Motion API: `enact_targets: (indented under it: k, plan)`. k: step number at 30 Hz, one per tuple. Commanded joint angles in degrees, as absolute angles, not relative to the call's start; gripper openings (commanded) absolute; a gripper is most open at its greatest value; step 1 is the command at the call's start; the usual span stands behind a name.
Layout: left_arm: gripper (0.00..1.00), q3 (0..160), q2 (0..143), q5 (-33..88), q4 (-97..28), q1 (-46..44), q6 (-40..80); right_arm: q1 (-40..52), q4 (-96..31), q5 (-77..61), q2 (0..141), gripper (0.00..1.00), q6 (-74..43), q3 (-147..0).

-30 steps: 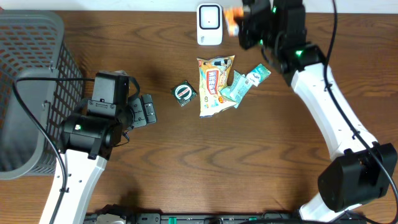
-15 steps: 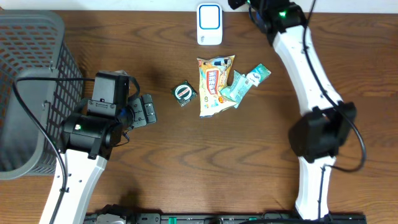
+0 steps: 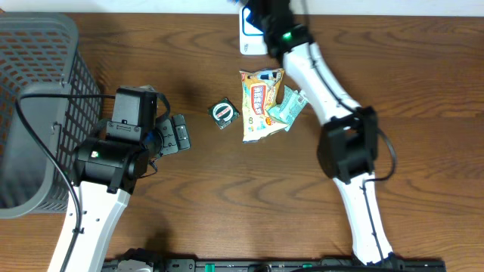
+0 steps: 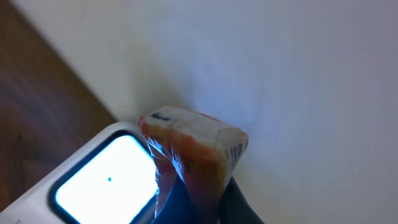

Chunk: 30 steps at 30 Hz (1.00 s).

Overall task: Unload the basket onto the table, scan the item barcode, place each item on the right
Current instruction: 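Hold the orange pack's barcode under the white scanner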

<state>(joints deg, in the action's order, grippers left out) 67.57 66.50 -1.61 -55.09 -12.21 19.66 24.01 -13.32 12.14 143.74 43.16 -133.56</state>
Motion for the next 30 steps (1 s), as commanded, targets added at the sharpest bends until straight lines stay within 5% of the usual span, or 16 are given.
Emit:
enact_targets:
  k: [1, 16, 30]
  plan:
    - [0.98, 68.07, 66.65, -1.54, -55.07, -12.12, 20.18, 24.97, -12.14, 18.15, 147.04, 0.01, 50.78, -134.78]
    - [0.98, 68.07, 66.65, -1.54, -55.07, -12.12, 20.18, 24.75, -12.21, 22.83, 148.51, 0.01, 52.45, -134.56]
    - [0.98, 68.1, 66.65, -1.54, -55.07, -12.12, 20.18, 20.03, -19.75, 20.21, 138.52, 0.01, 39.66, -134.56]
